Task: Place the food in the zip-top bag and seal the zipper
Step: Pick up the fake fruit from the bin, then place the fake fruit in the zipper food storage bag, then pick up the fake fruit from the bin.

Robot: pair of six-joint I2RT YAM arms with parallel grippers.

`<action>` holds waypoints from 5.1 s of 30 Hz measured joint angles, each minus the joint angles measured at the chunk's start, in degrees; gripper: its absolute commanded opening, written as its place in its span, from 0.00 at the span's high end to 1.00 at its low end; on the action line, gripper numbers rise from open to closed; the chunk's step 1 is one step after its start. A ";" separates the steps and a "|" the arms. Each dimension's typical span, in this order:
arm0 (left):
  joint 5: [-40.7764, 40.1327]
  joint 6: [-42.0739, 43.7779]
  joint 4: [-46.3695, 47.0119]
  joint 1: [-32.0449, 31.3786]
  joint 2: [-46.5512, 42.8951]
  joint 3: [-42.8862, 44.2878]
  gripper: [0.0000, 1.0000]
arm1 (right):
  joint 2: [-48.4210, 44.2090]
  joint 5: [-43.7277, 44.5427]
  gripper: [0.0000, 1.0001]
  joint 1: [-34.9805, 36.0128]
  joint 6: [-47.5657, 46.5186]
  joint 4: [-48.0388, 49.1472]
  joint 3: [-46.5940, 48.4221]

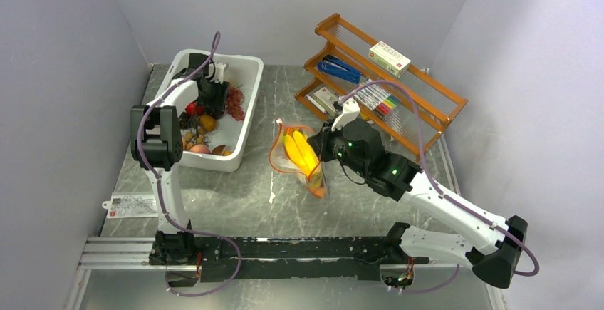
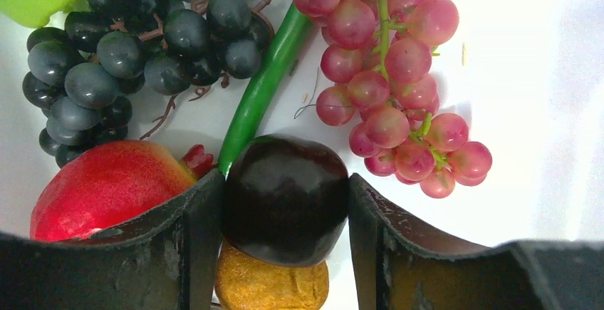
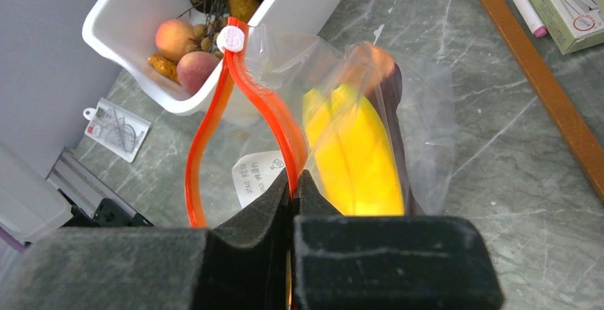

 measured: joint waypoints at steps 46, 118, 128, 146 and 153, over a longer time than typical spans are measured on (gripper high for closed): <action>47.76 -39.56 19.56 -4.13 -58.86 -38.25 0.61 | 3.54 -0.26 1.00 0.00 4.72 1.01 -1.55; 28.26 -39.76 20.92 -34.12 -48.92 -38.99 0.26 | 3.61 -0.24 1.00 -0.02 8.22 6.29 -3.13; 22.32 -35.85 13.94 -34.23 -50.69 -29.81 0.01 | 2.73 -0.70 1.00 -0.02 6.69 6.32 -3.87; -15.78 -26.18 -3.23 -29.05 -52.46 -19.67 0.30 | -2.71 -0.48 1.00 -0.02 4.50 6.78 -8.13; -20.20 -23.78 -2.80 -14.69 -48.59 -21.20 0.36 | -2.99 -0.42 1.00 -0.02 2.73 6.73 -8.11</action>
